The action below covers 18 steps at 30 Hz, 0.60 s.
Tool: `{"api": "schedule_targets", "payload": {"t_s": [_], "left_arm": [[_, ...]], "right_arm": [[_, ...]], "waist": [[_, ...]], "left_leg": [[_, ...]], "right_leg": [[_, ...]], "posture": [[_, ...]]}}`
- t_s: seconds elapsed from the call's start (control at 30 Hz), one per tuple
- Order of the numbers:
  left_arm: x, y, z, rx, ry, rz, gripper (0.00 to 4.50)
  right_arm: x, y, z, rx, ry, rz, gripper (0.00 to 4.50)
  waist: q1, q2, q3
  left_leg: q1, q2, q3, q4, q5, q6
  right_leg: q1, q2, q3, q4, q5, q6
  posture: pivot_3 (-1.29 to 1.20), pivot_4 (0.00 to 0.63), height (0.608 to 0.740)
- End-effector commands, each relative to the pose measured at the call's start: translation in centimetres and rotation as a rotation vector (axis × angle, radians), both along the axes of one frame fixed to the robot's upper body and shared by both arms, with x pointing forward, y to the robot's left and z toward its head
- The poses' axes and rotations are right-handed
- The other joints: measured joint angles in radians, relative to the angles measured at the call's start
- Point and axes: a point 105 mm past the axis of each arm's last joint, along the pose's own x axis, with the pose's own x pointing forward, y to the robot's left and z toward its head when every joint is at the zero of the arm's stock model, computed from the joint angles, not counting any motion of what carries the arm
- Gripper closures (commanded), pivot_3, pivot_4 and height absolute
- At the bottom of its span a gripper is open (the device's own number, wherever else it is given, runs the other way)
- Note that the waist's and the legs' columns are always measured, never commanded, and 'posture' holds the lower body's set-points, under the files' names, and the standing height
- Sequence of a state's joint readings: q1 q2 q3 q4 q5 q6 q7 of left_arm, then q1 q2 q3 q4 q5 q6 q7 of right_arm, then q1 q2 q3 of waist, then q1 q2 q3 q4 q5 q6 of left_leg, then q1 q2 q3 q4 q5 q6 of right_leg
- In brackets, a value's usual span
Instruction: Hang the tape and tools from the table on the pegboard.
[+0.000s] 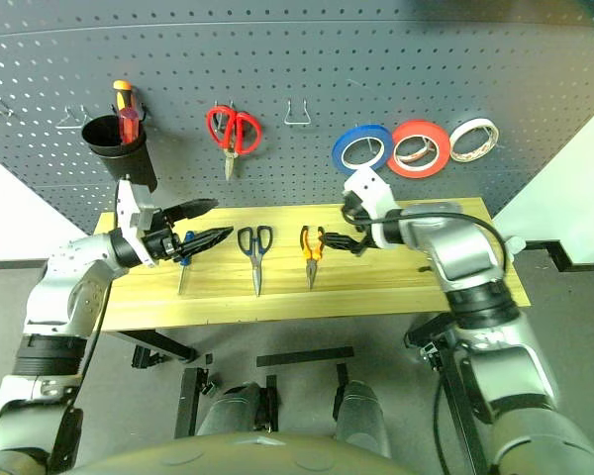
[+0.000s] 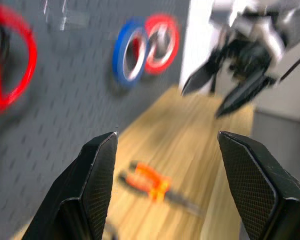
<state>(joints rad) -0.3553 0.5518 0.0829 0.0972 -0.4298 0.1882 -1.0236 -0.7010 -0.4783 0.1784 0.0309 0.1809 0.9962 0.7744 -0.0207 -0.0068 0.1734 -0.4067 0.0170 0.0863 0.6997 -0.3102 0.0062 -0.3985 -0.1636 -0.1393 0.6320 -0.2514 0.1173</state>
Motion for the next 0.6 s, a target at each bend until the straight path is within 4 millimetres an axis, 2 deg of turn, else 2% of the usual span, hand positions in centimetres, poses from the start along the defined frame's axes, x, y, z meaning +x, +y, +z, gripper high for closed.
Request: {"api": "schedule_targets", "payload": {"t_s": [0.03, 0.17, 0.33, 0.4, 0.6], "left_arm": [[1.2, 1.5, -1.4, 0.131, 0.017, 0.123, 1.12], [1.7, 1.9, -2.4, 0.164, 0.048, 0.166, 1.12], [1.3, 2.3, -3.6, 0.184, 0.100, 0.163, 1.12], [1.0, 2.0, -3.5, 0.165, 0.098, 0.141, 1.12], [0.3, 1.3, -3.0, 0.091, 0.101, 0.079, 1.12]], "right_arm": [[1.3, 0.7, -1.1, -0.003, 0.081, -0.144, 0.03], [3.0, 1.6, -2.5, 0.008, 0.161, -0.259, 0.03], [4.6, 2.6, -2.8, 0.016, 0.200, -0.331, 0.03], [5.1, 2.6, -3.2, 0.007, 0.200, -0.350, 0.03], [6.3, 2.3, -4.0, -0.003, 0.212, -0.410, 0.03]], "waist": [[0.001, 0.000, 0.000], [0.002, 0.001, 0.002], [-0.002, 0.008, 0.019], [-0.003, 0.009, 0.030], [0.000, 0.010, 0.069]], "left_leg": [[0.000, 0.000, 0.000, 0.000, 0.000, 0.000], [-0.001, 0.000, 0.000, 0.000, 0.000, 0.000], [-0.001, 0.000, -0.003, -0.001, 0.000, 0.000], [-0.001, 0.001, -0.003, -0.002, 0.000, 0.000], [-0.002, 0.001, -0.003, -0.002, 0.000, 0.000]], "right_leg": [[0.000, 0.000, 0.000, 0.000, 0.000, 0.000], [0.000, 0.000, 0.000, 0.000, 0.000, 0.000], [-0.002, 0.000, 0.000, 0.001, 0.000, 0.000], [-0.003, 0.001, 0.001, 0.001, 0.000, 0.000], [-0.005, 0.001, 0.002, 0.001, 0.000, 0.000]], "posture": [[-0.04, 0.152, 0.738], [-0.03, 0.194, 0.738], [-0.01, 0.241, 0.738], [0.01, 0.275, 0.738], [0.04, 0.322, 0.738]]}}
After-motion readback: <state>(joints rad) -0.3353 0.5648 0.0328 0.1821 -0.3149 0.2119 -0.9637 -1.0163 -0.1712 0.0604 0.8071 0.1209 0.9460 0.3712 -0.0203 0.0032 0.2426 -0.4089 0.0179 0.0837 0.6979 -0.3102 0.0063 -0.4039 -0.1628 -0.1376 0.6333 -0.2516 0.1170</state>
